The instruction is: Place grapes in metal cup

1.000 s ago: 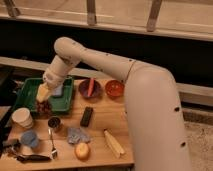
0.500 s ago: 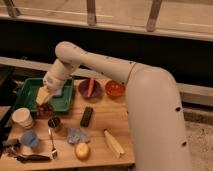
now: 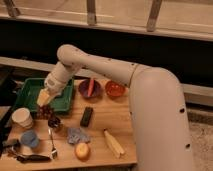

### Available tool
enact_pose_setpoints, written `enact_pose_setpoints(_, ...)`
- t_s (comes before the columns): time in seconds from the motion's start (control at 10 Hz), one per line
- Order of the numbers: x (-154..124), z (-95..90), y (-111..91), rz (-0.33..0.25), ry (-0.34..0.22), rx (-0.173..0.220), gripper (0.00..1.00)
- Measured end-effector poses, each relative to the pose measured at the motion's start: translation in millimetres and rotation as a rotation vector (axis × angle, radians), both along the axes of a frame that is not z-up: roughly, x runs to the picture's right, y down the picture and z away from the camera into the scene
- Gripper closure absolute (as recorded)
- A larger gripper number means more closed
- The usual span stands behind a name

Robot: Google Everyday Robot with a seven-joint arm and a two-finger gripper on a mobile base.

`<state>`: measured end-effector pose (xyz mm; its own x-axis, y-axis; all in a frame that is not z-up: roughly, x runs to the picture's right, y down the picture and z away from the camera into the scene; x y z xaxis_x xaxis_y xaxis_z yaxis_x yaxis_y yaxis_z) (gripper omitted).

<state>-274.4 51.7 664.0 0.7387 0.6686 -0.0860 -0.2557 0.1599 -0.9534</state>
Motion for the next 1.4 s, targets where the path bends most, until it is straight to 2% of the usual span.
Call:
enact_pose_setpoints(0.9,10.4,10.8,8.8,0.036,0.024,-0.028,1.0)
enact_pose_setpoints(1.4,9.1,29.0,21.6,0.042,0.027,-0.073,1.0)
